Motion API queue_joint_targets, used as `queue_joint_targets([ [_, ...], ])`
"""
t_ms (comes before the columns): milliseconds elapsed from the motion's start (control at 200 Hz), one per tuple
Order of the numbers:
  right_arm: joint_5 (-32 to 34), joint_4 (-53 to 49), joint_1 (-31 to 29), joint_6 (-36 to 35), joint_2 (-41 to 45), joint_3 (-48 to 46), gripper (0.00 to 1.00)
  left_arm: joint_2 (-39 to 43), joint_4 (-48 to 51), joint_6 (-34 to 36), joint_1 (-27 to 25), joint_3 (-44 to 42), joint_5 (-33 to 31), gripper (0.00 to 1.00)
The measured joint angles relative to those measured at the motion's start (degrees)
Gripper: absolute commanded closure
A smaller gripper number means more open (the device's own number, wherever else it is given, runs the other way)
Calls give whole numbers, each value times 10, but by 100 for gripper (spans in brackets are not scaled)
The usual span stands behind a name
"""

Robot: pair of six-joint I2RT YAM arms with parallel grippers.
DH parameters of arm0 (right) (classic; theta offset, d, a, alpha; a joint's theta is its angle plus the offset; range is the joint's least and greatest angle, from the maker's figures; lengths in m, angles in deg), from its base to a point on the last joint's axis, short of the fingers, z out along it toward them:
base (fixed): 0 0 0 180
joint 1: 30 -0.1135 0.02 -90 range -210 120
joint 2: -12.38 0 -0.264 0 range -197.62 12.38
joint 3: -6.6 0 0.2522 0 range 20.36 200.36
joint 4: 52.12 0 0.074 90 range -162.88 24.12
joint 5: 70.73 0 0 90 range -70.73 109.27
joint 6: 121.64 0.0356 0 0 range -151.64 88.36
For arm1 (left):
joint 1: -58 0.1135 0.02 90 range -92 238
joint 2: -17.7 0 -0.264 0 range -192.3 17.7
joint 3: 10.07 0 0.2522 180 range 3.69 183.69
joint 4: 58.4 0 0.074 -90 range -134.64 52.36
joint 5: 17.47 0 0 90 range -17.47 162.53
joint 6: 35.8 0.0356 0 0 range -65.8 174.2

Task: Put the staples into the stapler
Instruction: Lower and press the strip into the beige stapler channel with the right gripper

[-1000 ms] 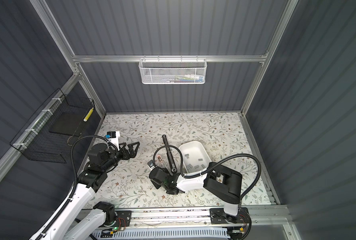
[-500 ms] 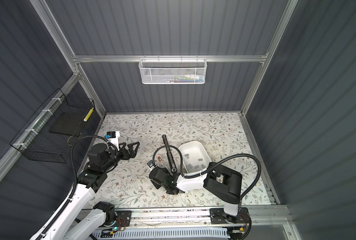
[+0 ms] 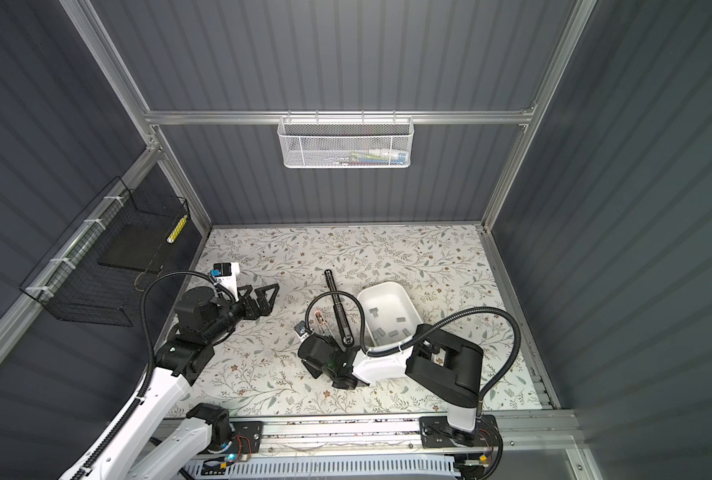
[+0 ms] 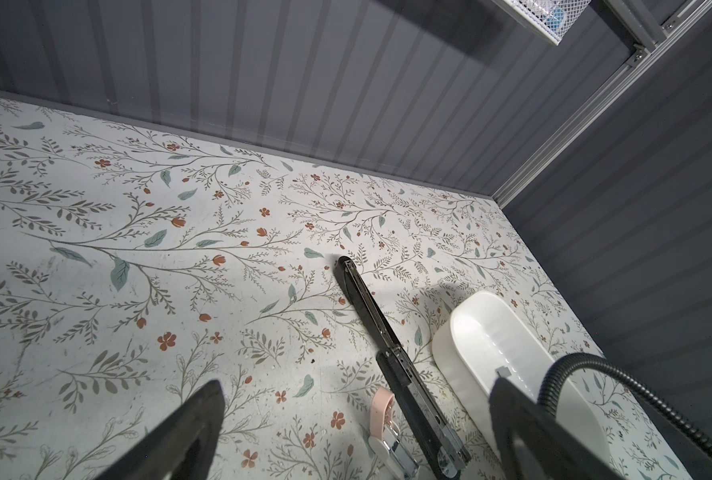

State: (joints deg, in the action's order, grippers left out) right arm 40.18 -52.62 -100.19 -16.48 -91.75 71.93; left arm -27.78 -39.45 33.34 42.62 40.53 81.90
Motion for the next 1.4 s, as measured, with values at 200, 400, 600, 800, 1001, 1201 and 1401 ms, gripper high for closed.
queue_joint_targets([
  [200,1,-2,0,0,-5,0,100,0,0,0,0,0,0,1],
  [400,1,-2,0,0,-6,0,100,0,0,0,0,0,0,0],
  [600,-1,-13,0,7,-6,7,100,0,0,0,0,0,-2,0],
  [800,-11,-18,0,26,-6,13,100,0,0,0,0,0,-4,0],
  [1001,-14,-18,0,41,-8,15,100,0,0,0,0,0,-4,0],
  [1201,-9,-18,0,52,-14,19,100,0,0,0,0,0,-4,0],
  [1401,-3,-23,0,63,-17,20,100,0,0,0,0,0,-4,0],
])
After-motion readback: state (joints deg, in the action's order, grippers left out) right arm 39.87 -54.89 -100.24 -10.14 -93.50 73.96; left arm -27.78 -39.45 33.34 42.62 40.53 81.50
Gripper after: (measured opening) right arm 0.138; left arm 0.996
